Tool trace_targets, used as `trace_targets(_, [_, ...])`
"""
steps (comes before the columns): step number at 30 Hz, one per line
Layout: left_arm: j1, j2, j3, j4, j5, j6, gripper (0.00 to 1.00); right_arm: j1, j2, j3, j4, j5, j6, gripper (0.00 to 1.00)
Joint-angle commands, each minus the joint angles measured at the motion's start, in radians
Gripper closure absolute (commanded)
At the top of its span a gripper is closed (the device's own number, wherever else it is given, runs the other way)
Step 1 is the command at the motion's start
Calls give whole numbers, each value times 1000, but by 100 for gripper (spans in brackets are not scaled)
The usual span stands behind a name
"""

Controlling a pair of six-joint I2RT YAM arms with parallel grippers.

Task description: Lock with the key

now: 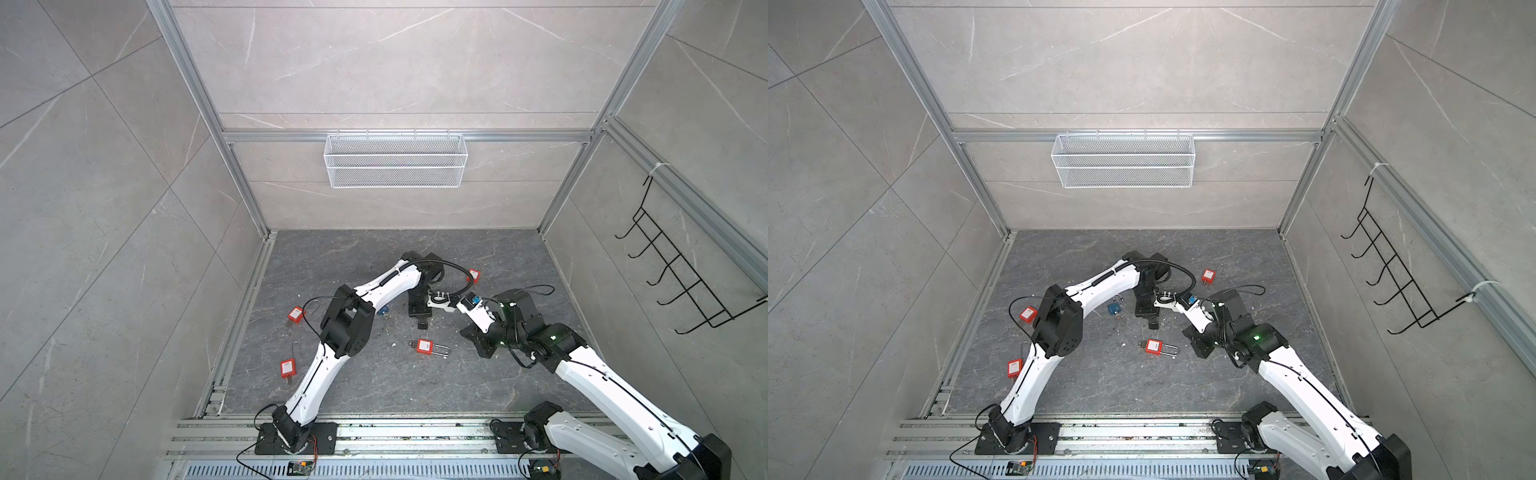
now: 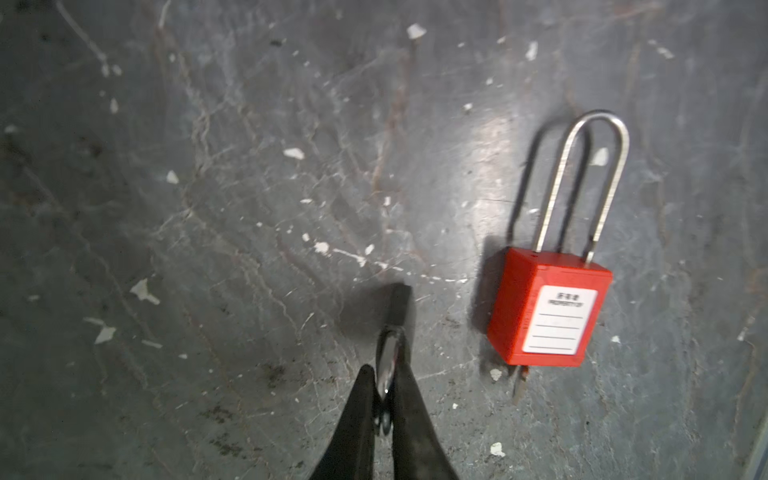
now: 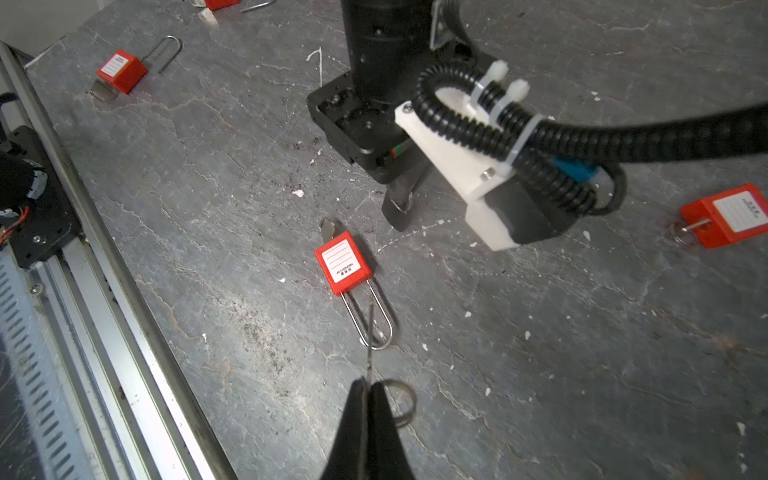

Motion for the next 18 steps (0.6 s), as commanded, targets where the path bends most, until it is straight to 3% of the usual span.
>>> trace_targets(1, [2, 38, 13, 29, -56, -24, 84, -2, 12, -18, 55, -42, 71, 96])
trace_targets(4, [13, 38, 24, 47, -37, -34, 80, -2, 20, -13, 68, -47, 103, 95])
trace_targets(6, [23, 33, 32, 60, -9, -34, 69, -2, 26, -6, 74, -62, 126, 94])
trace_targets(11, [50, 14, 64, 95, -3, -75, 68, 2, 40, 16, 68, -44, 198, 94])
trace_targets(15, [122, -79, 28, 185, 34, -180, 68, 25, 72, 53, 55, -2, 353, 93])
trace_targets(18, [204, -213, -127, 374, 74, -337, 68, 104, 113, 56, 81, 61, 505, 92])
